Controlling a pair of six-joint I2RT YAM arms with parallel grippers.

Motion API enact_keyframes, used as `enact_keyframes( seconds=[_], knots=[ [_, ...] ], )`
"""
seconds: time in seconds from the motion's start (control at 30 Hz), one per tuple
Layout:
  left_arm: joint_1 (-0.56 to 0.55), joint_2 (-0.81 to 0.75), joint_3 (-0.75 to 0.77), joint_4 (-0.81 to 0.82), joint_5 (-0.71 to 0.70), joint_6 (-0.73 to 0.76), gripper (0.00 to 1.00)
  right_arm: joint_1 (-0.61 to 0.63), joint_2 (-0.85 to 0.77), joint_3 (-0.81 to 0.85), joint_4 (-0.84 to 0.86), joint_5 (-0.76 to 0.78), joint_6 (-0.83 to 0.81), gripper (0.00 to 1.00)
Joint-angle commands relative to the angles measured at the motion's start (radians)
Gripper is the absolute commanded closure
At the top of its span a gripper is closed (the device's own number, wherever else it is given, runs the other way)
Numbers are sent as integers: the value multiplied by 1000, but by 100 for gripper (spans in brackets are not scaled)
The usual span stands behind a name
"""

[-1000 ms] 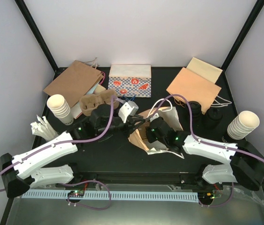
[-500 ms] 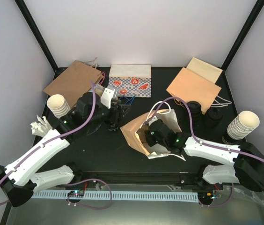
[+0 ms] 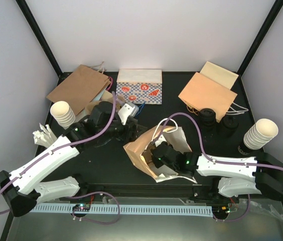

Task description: Pack the takeout coffee

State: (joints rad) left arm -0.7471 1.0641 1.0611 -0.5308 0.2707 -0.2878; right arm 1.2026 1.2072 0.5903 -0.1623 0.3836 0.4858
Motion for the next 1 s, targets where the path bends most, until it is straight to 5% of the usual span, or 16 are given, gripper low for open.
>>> enact_keyframes(
  seconds=[0.0,0.4,0.97],
  knots=[
    [-89,-76,63,-74,37,105,31,12,47,14,-13,39,44,78],
    [-296,-61,167,-170,-208,72,28,12,75,41,-21,52,21,78],
    [-376,184,381,-453,-375,112,45,12,67,56,-47,78,16,77]
  ],
)
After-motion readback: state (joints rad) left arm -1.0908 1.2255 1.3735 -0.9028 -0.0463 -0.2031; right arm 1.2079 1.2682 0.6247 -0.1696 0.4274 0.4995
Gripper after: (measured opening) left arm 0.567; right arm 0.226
